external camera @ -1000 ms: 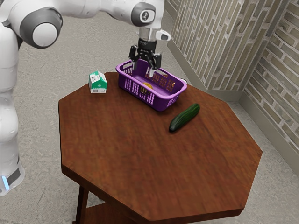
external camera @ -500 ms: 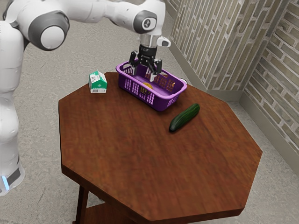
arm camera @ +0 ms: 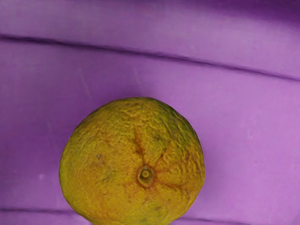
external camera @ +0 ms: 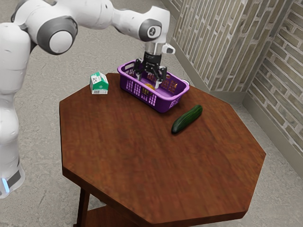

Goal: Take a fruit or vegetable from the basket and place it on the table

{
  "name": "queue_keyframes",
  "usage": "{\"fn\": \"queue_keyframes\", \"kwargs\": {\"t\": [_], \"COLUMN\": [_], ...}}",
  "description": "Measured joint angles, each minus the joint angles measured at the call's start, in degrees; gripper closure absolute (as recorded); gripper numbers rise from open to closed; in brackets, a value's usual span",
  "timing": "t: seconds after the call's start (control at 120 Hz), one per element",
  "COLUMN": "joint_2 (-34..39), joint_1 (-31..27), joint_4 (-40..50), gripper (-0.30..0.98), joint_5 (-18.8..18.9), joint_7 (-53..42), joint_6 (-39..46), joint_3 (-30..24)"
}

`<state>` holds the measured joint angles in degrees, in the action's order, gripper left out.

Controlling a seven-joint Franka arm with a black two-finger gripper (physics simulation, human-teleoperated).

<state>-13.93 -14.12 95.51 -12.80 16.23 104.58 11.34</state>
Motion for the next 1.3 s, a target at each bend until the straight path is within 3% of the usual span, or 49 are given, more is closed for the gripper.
{"fn": "queue_keyframes", "kwargs": {"t": [0.4, 1.242, 1.3], "joint_2": [-0.53, -4.56, -4.74], "joint_1": [-0.55, -1.77, -1.78], "joint_4": [0.03, 0.22, 0.22], "gripper": [0.0, 0.0, 0.05], "joint_5": [-0.22, -4.48, -4.92], "joint_7": [0.4, 0.7, 0.75], "joint_6": [0.96, 2.76, 2.81], "joint_3": [0.07, 0.1, 0.11]}}
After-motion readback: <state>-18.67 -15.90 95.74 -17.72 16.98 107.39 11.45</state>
